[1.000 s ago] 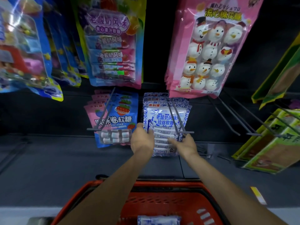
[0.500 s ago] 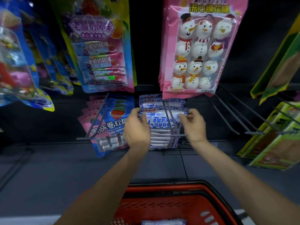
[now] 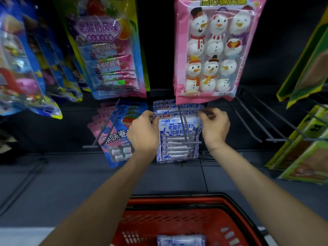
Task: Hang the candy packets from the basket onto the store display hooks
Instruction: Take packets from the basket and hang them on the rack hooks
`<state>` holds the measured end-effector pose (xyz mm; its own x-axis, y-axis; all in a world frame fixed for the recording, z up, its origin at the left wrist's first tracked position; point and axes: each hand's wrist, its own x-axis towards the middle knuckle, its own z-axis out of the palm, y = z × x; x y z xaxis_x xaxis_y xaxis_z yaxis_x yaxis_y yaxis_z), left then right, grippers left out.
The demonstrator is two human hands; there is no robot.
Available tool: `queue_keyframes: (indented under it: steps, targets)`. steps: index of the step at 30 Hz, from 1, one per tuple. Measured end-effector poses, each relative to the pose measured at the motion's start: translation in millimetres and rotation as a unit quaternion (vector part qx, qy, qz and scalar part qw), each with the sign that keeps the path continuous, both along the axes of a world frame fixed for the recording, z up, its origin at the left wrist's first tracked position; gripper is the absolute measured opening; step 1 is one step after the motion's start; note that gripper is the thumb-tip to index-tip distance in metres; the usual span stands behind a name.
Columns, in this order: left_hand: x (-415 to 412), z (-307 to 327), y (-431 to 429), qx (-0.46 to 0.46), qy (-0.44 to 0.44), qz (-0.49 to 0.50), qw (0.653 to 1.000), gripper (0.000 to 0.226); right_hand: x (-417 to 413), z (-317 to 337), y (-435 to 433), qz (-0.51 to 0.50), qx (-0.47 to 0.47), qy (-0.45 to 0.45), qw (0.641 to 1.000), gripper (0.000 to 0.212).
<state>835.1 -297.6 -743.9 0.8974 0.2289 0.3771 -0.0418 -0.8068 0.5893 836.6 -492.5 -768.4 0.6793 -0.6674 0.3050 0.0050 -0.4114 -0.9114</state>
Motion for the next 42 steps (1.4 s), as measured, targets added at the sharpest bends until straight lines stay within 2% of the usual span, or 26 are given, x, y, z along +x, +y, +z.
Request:
queue_keyframes:
  steps: [8,30,34,37,42]
  targets:
    - [13.3,1.8,-7.2,-0.023,0.001,0.006,1.000,0.027,4.1,9.5,2.3,-0.009,0.033,0.012,0.999,0.012]
    - [0.6,12.2,-10.9,0.019,-0.011,-0.003,1.000,0.031,-2.1,5.8,0.3,0.004,0.045,0.035,0.998,0.020]
    - [-22.8,19.9,-2.7,0.029,-0.025,-0.014,0.999,0.036,-19.6,4.2,5.2,0.022,0.036,0.056,0.998,0.037]
    - [-42.6,16.9,11.4,0.048,0.004,-0.045,0.998,0.032,-35.6,-3.3,12.4,0.015,0.029,0.070,0.997,0.052]
    - [-76.9,7.3,38.0,0.109,0.074,-0.118,0.984,0.033,-78.4,-8.1,31.7,0.052,0.014,0.114,0.992,0.051]
